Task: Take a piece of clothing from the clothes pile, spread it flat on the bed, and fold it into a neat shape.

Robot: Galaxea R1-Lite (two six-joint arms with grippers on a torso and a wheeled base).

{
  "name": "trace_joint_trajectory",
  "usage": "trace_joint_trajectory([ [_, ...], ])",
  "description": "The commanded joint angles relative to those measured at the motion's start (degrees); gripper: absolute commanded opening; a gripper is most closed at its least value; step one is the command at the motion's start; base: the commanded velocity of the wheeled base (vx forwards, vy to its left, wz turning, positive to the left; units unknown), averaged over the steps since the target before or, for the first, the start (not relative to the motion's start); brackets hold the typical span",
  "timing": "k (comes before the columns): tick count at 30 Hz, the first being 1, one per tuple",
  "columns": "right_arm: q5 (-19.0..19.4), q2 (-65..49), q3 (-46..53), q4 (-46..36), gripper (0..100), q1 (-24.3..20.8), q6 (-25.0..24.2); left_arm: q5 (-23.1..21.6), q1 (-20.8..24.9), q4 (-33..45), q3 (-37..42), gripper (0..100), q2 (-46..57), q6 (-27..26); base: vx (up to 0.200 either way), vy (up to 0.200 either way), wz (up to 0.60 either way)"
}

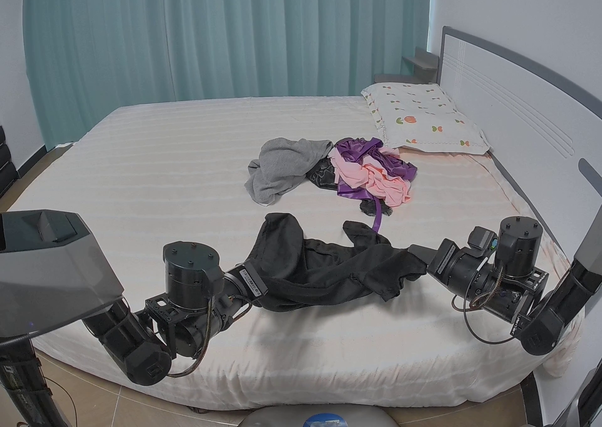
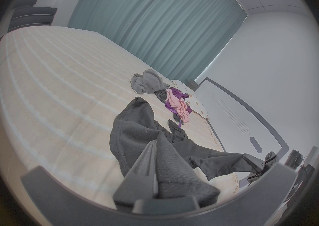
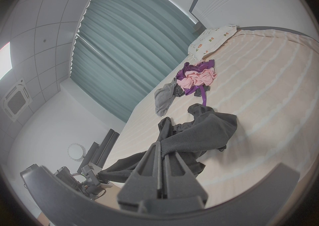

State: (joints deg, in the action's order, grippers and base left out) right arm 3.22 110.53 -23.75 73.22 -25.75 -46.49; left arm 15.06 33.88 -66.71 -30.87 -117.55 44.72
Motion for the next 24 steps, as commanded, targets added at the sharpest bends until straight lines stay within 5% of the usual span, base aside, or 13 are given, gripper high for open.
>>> trace_joint_trajectory([
  [1,-0.41,0.74,-0.07,0.35,0,-0.18,0.00,-0.03,-0.22,0.09,0.10,0,0.31,0.02,0.000,0.200,0.00],
  [24,-3.57,0.83,-0.60,2.81,0,-0.18,0.26,-0.64,-1.09,-0.09,0.10,0,1.71,0.02,0.000,0.200,0.00],
])
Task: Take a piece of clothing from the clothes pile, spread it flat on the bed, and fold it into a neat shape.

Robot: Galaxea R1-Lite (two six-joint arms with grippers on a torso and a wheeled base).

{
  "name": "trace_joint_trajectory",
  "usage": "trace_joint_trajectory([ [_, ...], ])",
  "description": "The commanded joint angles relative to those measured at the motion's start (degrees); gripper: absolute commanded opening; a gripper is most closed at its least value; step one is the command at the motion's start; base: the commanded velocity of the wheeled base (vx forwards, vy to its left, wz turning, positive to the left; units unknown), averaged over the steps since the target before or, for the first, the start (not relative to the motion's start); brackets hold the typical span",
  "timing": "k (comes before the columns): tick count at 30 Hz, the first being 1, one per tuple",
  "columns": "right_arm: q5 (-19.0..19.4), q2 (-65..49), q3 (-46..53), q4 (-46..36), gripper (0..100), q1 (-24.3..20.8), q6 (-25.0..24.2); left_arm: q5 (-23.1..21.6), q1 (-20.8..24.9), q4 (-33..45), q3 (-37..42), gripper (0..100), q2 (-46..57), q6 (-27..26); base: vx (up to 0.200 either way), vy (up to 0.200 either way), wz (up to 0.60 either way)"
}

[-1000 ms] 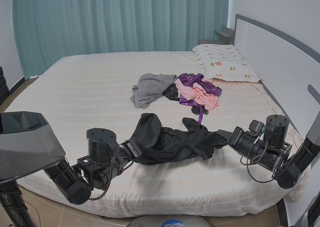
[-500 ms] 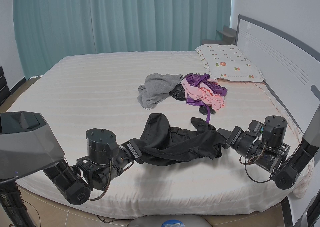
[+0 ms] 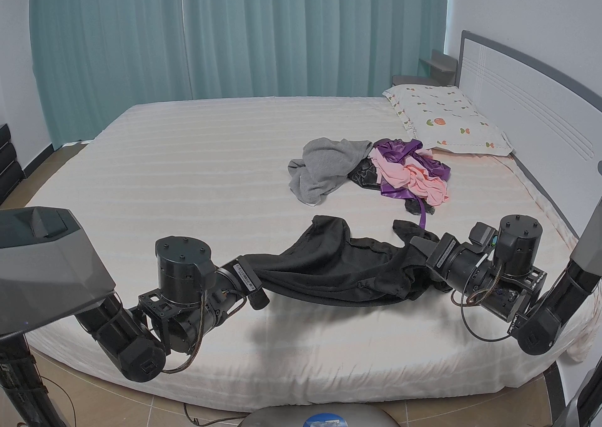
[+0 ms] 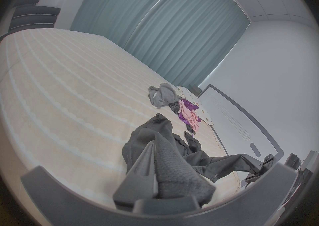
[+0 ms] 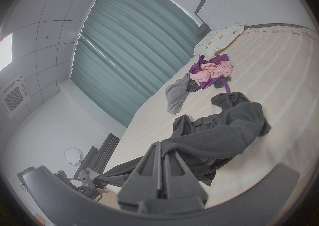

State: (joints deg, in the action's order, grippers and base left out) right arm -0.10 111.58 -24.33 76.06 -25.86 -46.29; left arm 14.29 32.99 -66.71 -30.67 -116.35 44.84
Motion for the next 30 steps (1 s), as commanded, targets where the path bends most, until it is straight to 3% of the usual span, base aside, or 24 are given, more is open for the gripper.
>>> trace_joint_trajectory([
  [1,-0.25,-0.22,-0.01,-0.03,0,-0.07,0.06,0.04,-0.29,-0.09,0.09,0,0.95,-0.10,0.000,0.200,0.00],
  [30,-1.13,-0.31,0.25,1.46,0,-0.42,0.06,0.13,-1.17,-0.18,2.81,0,2.62,-0.10,0.000,0.200,0.00],
])
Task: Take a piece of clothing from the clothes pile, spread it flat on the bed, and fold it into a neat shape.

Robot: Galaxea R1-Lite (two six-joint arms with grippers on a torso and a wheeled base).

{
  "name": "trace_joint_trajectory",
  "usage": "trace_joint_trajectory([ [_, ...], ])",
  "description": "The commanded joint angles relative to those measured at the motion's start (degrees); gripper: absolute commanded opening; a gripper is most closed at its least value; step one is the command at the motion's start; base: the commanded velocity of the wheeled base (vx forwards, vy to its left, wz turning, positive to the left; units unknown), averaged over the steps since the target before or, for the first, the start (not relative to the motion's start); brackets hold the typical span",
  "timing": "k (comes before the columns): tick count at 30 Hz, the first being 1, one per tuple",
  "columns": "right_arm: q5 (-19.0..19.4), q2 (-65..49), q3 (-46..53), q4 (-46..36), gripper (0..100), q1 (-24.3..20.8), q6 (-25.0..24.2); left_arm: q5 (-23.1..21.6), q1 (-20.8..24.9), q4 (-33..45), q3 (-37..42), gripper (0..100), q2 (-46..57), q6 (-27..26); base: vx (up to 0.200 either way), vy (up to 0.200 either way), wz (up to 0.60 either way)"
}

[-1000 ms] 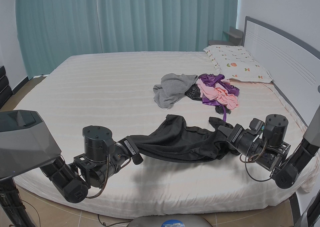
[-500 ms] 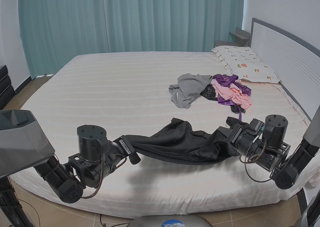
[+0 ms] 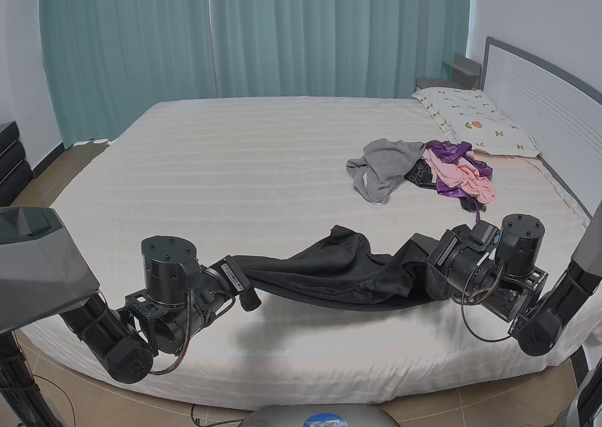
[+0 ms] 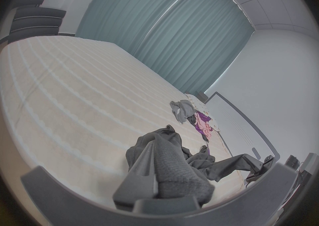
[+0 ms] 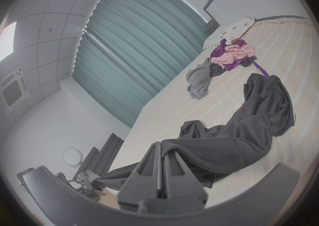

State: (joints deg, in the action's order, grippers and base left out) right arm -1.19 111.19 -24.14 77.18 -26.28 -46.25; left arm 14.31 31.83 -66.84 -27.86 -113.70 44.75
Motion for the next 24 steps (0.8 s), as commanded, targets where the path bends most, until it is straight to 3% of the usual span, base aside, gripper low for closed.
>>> trace_joint_trajectory([
  [1,-0.04,0.08,0.06,0.69,0,0.00,0.11,0.01,-0.01,-0.04,0.08,0,-0.03,-0.10,0.000,0.200,0.00],
  [24,-0.04,0.61,-0.65,0.96,0,0.44,0.28,0.10,-0.01,-0.04,1.05,0,0.15,0.16,0.000,0.191,0.00],
])
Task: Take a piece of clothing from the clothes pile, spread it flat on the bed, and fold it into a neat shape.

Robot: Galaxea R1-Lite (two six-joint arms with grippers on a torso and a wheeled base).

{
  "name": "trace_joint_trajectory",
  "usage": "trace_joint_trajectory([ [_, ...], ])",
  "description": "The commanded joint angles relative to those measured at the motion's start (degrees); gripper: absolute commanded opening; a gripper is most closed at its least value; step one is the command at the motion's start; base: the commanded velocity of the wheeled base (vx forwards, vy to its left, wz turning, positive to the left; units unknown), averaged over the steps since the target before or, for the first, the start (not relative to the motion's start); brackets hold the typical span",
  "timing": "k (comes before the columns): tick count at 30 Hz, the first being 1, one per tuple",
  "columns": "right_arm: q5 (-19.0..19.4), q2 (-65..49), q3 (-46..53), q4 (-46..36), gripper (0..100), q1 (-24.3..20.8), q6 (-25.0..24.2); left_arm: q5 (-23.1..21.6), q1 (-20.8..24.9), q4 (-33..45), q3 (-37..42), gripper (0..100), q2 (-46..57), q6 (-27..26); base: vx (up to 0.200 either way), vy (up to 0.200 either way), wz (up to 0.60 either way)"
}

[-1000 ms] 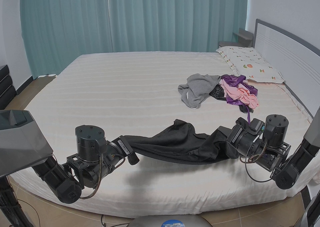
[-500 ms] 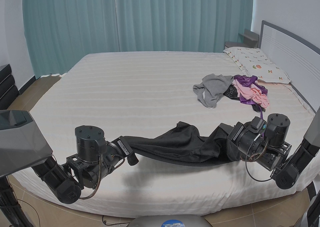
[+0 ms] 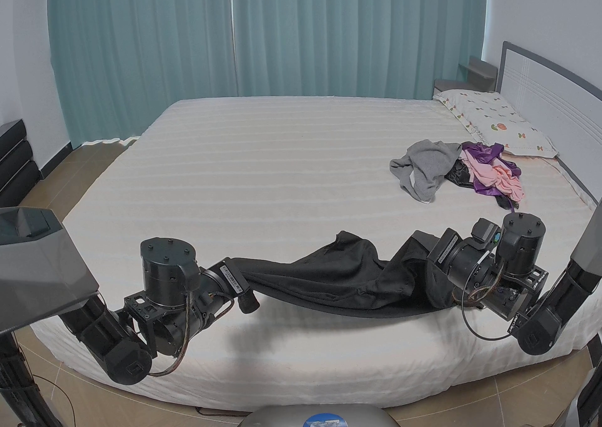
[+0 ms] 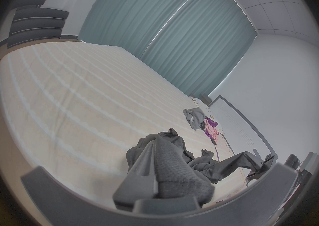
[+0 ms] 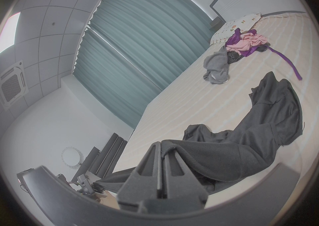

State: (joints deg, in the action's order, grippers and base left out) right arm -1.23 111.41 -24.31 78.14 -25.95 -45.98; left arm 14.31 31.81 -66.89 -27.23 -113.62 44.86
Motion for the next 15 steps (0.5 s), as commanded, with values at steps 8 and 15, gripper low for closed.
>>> trace_joint_trajectory([
  [8,0.00,0.39,-4.87,-1.33,0,-0.06,1.16,0.10,0.01,0.01,2.62,0,3.40,0.05,0.000,0.000,0.00],
  [15,-0.18,-0.49,-3.29,-0.80,0,-0.33,4.50,0.10,-0.08,0.01,5.52,0,5.95,0.05,0.000,0.000,0.00],
])
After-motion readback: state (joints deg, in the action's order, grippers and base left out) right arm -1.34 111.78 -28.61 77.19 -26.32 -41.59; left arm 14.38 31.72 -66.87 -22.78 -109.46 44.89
